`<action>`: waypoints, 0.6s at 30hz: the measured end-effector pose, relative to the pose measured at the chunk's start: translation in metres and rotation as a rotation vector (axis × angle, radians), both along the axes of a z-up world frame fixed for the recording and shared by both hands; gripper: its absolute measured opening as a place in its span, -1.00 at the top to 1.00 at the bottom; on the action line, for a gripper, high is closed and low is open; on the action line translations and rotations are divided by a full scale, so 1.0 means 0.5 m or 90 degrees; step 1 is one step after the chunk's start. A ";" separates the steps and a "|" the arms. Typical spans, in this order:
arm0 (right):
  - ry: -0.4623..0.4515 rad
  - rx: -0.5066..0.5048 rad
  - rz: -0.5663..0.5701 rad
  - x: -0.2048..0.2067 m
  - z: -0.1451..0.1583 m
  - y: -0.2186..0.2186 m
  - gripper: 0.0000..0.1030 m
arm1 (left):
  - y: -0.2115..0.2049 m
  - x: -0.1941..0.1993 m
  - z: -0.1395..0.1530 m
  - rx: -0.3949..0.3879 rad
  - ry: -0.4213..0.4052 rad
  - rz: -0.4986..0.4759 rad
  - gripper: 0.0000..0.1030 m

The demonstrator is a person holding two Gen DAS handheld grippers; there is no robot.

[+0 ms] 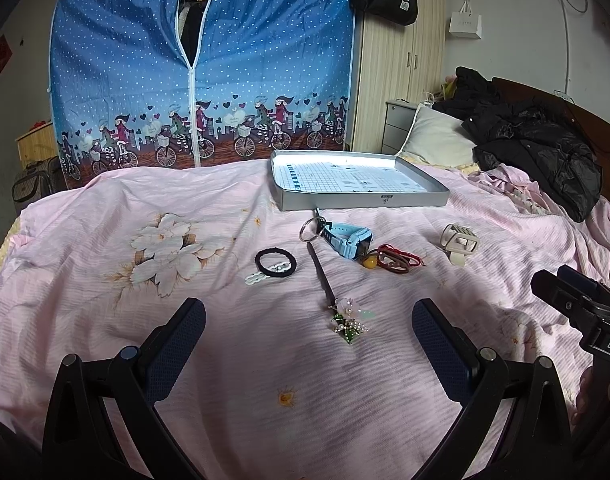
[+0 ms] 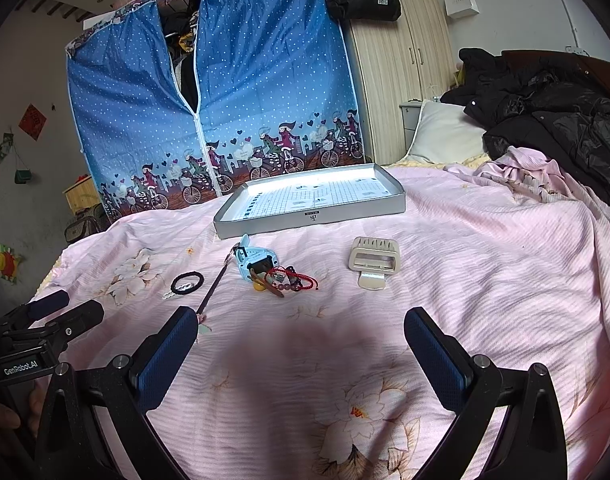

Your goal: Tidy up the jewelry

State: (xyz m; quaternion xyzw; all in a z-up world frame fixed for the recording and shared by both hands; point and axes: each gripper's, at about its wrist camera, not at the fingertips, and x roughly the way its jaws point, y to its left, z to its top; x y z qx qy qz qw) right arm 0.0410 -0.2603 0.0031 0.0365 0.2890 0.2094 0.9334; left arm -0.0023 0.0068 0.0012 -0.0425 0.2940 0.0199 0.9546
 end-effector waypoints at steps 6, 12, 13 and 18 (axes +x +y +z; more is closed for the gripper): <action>0.006 -0.002 -0.004 0.002 -0.010 0.000 -1.00 | 0.009 0.001 -0.005 0.001 0.007 0.007 -0.96; 0.041 -0.005 -0.011 0.015 -0.025 -0.003 -1.00 | 0.041 0.026 -0.021 -0.029 0.068 0.026 -0.96; 0.050 -0.003 -0.013 0.019 -0.028 -0.004 -1.00 | 0.050 0.033 -0.023 -0.036 0.083 0.029 -0.96; 0.088 0.011 -0.002 0.034 -0.039 -0.006 -1.00 | 0.089 0.079 -0.020 -0.067 0.143 0.009 -0.95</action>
